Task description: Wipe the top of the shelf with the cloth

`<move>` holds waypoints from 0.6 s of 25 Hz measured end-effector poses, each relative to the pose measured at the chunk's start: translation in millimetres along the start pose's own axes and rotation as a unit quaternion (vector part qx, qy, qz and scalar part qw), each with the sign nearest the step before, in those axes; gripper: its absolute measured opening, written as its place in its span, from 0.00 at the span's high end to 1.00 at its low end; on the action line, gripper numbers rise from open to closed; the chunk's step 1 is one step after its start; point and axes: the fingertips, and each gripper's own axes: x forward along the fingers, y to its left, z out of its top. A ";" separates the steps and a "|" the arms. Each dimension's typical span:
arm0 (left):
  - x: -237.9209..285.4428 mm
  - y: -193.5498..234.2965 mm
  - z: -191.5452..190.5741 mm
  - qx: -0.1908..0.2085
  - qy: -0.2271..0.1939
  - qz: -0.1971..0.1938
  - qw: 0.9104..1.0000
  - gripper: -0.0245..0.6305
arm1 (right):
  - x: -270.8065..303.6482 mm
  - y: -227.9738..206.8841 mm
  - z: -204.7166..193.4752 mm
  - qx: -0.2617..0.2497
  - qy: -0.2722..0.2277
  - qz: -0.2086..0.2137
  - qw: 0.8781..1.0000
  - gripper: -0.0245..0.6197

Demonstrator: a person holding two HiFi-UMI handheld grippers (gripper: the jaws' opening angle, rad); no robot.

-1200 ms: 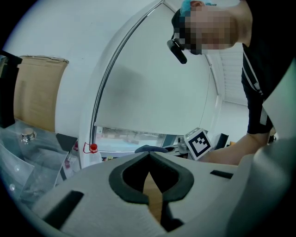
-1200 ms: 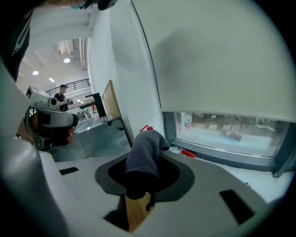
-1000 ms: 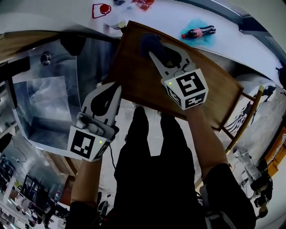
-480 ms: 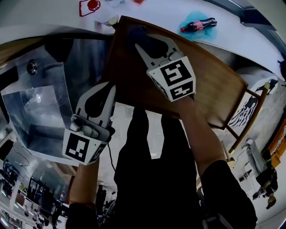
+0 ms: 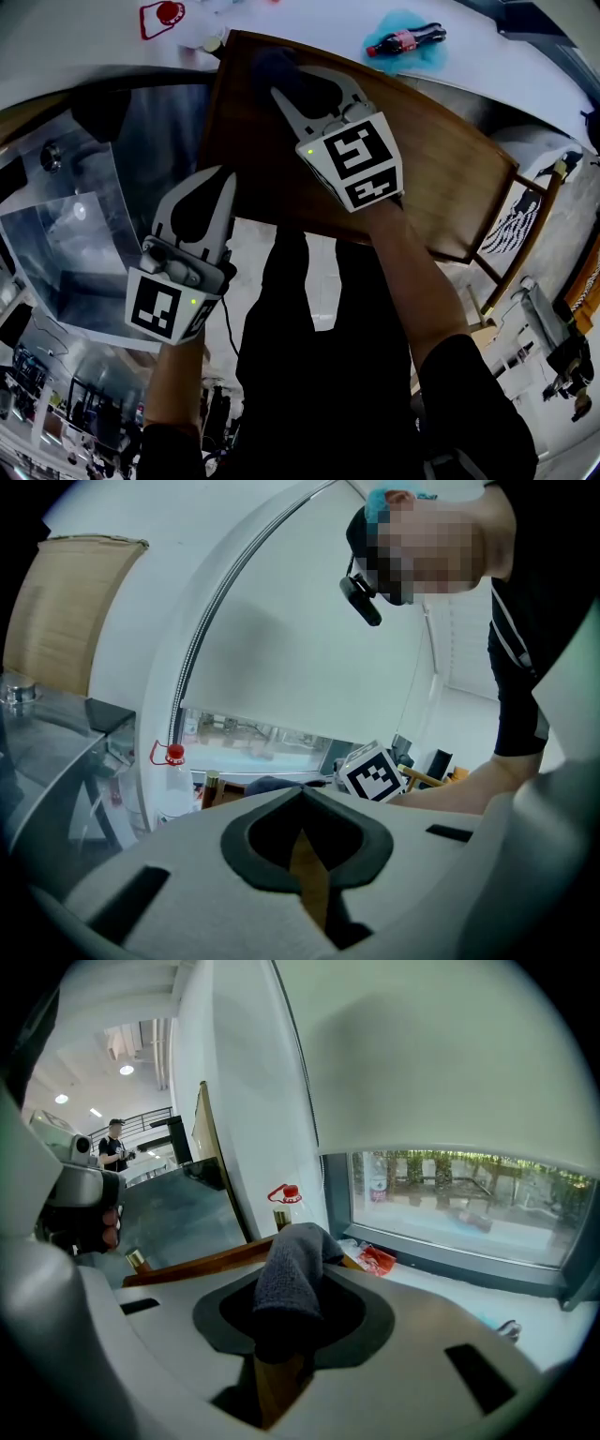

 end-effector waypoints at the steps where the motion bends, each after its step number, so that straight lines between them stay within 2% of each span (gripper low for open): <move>1: 2.3 -1.7 0.0 0.001 0.001 -0.002 1.000 0.93 | -2.2 -2.6 -1.5 0.002 0.001 -0.002 1.000 0.80; 15: 39.0 -40.0 2.4 0.020 0.009 -0.029 0.999 0.93 | -50.8 -40.9 -30.7 0.024 0.005 -0.030 0.999 0.80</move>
